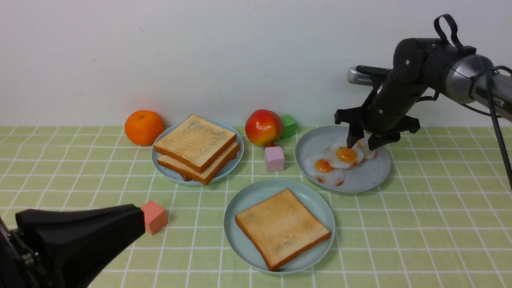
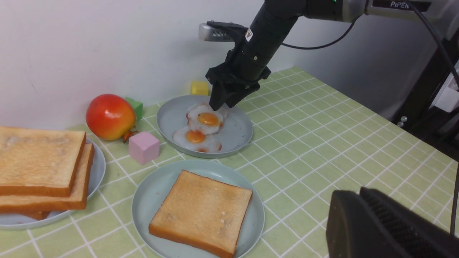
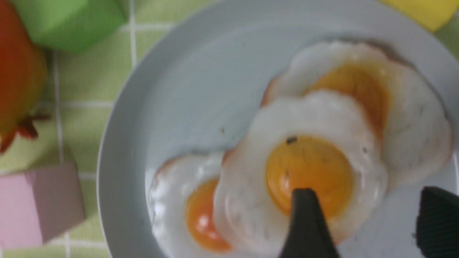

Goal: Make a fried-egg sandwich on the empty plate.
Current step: Use the right arm to grab a fried egg

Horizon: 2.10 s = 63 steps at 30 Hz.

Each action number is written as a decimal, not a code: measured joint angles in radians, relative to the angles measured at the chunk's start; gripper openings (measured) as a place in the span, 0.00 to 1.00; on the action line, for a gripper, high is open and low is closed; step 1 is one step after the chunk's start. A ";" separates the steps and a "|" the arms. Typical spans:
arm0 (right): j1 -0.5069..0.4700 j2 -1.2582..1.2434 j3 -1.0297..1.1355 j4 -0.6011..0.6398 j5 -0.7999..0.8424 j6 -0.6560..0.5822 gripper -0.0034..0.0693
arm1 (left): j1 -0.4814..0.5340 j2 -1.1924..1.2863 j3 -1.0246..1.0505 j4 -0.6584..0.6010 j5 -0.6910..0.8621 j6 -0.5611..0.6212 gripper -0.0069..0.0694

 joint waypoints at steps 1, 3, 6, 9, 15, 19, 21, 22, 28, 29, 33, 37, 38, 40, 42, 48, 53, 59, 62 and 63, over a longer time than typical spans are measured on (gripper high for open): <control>-0.001 0.002 0.000 0.001 -0.009 0.002 0.67 | 0.000 0.000 0.000 0.000 0.000 0.000 0.14; -0.004 0.015 0.000 0.007 -0.032 0.014 0.78 | 0.000 0.000 0.000 0.001 0.000 0.000 0.14; -0.004 0.032 0.000 0.011 -0.064 0.021 0.83 | 0.000 0.000 0.000 0.001 0.000 0.000 0.15; -0.004 0.057 0.000 0.011 -0.126 0.023 0.85 | 0.000 0.000 0.000 0.001 0.000 0.000 0.15; -0.004 0.076 -0.009 0.010 -0.147 0.023 0.85 | 0.000 0.000 0.000 0.001 0.000 0.000 0.16; -0.004 0.078 -0.011 0.011 -0.142 0.019 0.85 | 0.000 0.000 0.000 0.001 0.000 0.000 0.16; -0.004 0.078 -0.012 0.013 -0.139 0.017 0.83 | 0.000 0.000 0.000 0.001 0.000 0.000 0.16; -0.004 0.078 -0.012 0.014 -0.137 0.013 0.82 | 0.000 0.000 0.000 0.001 0.000 0.000 0.16; -0.004 0.079 -0.012 0.022 -0.113 -0.015 0.60 | 0.000 0.000 0.000 0.001 0.000 0.000 0.17; -0.004 0.077 -0.012 0.022 -0.111 -0.020 0.56 | 0.000 0.000 0.000 0.001 0.000 0.000 0.17; -0.004 0.071 -0.012 0.022 -0.072 -0.066 0.31 | 0.000 0.000 0.000 0.001 0.000 0.000 0.17; -0.004 0.055 -0.011 0.022 -0.021 -0.114 0.10 | 0.000 0.000 0.000 0.001 0.000 0.000 0.17; -0.004 0.051 -0.010 0.022 -0.013 -0.121 0.07 | 0.000 0.000 0.000 0.001 0.000 0.000 0.17; -0.004 0.044 -0.010 0.022 0.004 -0.131 0.04 | 0.000 0.000 0.000 0.001 0.000 0.000 0.17; -0.004 0.020 -0.010 0.021 0.023 -0.141 0.03 | 0.000 0.000 0.000 0.001 0.000 0.000 0.17; -0.004 -0.028 -0.010 0.020 0.132 -0.173 0.03 | 0.000 0.000 0.000 0.001 0.000 0.000 0.18; -0.003 -0.037 -0.010 -0.025 0.224 -0.315 0.03 | 0.000 0.000 0.000 0.001 0.000 0.000 0.18; 0.000 -0.038 -0.004 0.026 0.276 -0.856 0.07 | 0.000 0.000 0.000 0.002 0.000 0.000 0.18; 0.005 -0.038 -0.001 0.071 0.279 -1.056 0.11 | 0.000 0.000 0.000 0.004 0.000 0.000 0.18; 0.009 -0.040 -0.001 0.075 0.280 -1.093 0.13 | 0.000 0.000 0.000 0.004 0.000 0.000 0.18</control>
